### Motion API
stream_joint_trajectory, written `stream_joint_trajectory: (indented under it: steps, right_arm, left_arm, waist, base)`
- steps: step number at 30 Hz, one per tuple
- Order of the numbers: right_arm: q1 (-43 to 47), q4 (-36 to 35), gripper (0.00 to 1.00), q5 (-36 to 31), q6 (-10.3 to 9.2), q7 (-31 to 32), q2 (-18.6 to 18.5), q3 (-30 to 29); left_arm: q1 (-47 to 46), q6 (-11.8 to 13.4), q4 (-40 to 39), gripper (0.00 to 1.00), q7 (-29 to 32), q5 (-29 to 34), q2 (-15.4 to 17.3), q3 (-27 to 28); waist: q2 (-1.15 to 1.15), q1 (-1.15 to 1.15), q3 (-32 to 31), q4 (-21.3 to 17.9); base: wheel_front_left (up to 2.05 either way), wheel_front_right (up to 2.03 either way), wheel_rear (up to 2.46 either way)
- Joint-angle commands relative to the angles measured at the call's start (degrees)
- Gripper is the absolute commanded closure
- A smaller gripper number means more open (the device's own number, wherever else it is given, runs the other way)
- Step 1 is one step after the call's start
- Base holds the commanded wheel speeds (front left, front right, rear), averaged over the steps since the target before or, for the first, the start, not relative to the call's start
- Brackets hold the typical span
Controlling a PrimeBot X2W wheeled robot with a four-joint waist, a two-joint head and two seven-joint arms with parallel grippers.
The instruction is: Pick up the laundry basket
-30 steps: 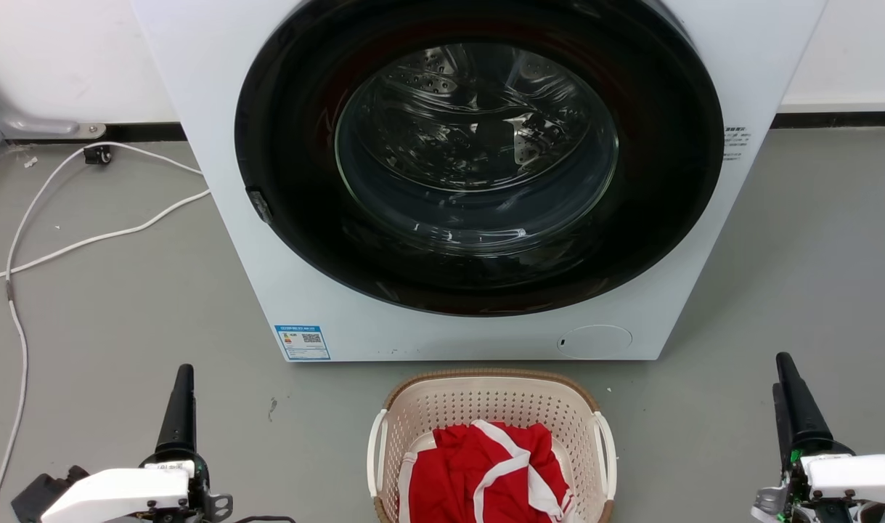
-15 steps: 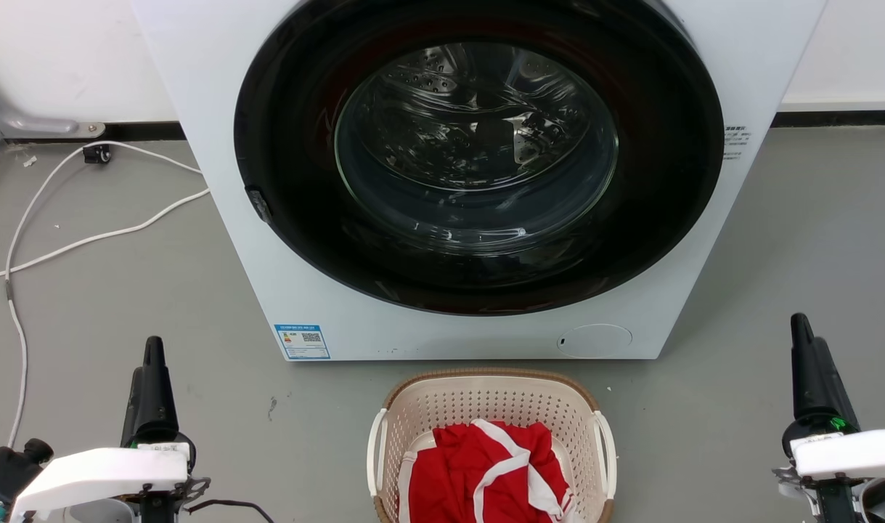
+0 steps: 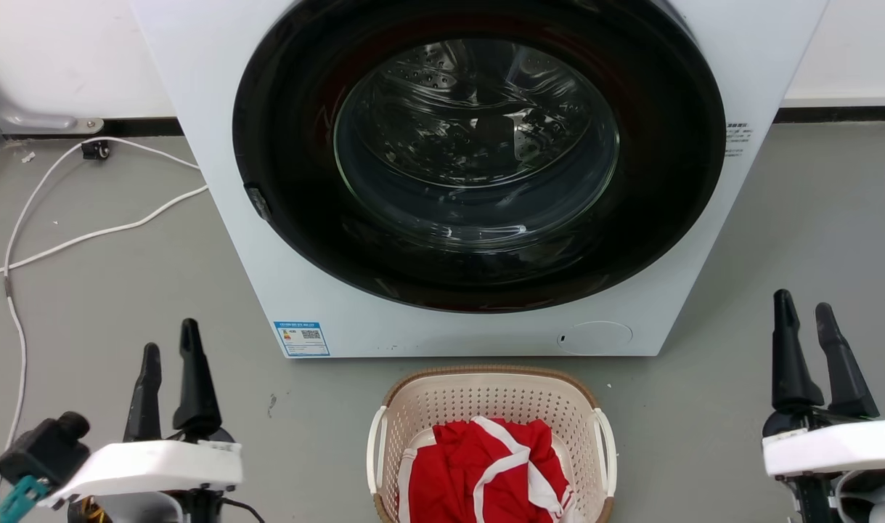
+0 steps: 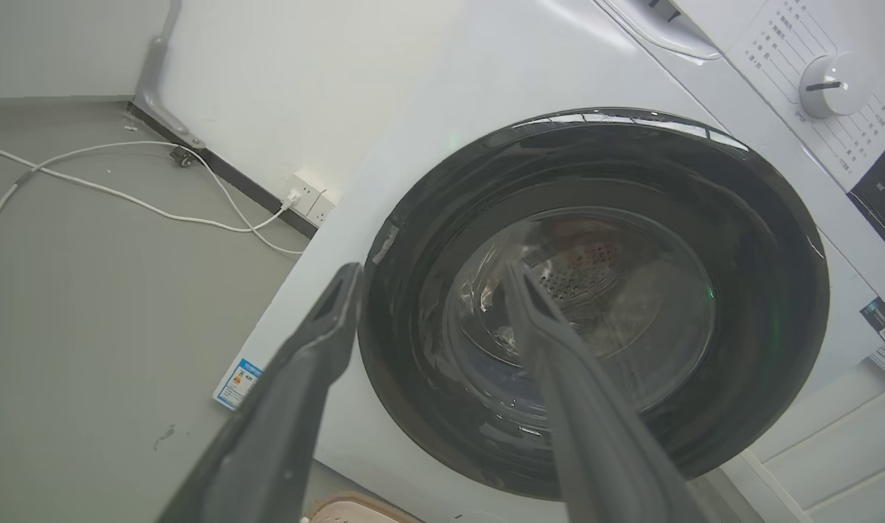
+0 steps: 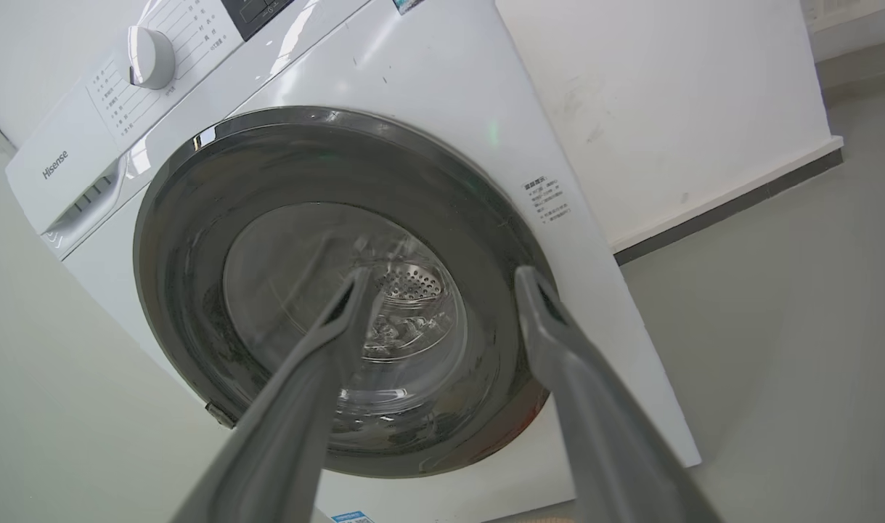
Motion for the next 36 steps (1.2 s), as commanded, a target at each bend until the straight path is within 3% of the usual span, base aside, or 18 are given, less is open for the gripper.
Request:
stream_joint_trajectory:
  steps: [1,8,17,25,30,36]
  right_arm:
    - [0.3,-1.5,0.0,-3.1,0.0,-0.6,-0.1,0.5]
    - [1.2,-2.7,0.0,-11.6,0.0,-1.7,-0.1,2.3]
    - [2.5,-2.5,0.0,-19.9,0.0,-3.1,0.0,3.0]
    - [3.1,-2.7,0.0,-25.4,0.0,-4.2,0.0,3.5]
    - [3.6,-2.9,0.0,-28.6,0.0,-4.8,0.0,3.6]
    - [4.0,-3.5,0.0,-32.3,0.0,-5.6,0.0,3.9]
  left_arm:
    - [0.1,0.5,-1.4,0.0,-0.6,3.0,0.1,-0.9]
    - [0.8,2.3,-2.4,0.0,-1.8,11.8,2.0,-6.2]
    - [0.4,8.7,-2.9,0.0,-3.1,18.5,6.5,-15.1]
    - [-0.3,12.9,-3.3,0.0,-4.2,22.0,9.8,-22.2]
    - [-0.3,14.4,-2.4,0.0,-4.9,23.2,10.8,-24.4]
    - [-0.4,13.8,-2.0,0.0,-5.7,25.5,11.3,-25.8]
  waist:
    - [0.0,0.0,0.0,0.0]
    - [0.0,0.0,0.1,0.0]
    - [0.0,0.0,0.1,0.0]
    - [0.0,0.0,0.3,-0.3]
    - [0.0,0.0,0.3,-0.4]
    - [0.0,0.0,0.4,-0.5]
  base:
    - [0.0,0.0,0.0]
    - [0.0,0.0,0.0]
    - [0.0,0.0,0.0]
    - [0.0,0.0,0.0]
    - [0.0,0.0,0.0]
    - [0.0,0.0,0.0]
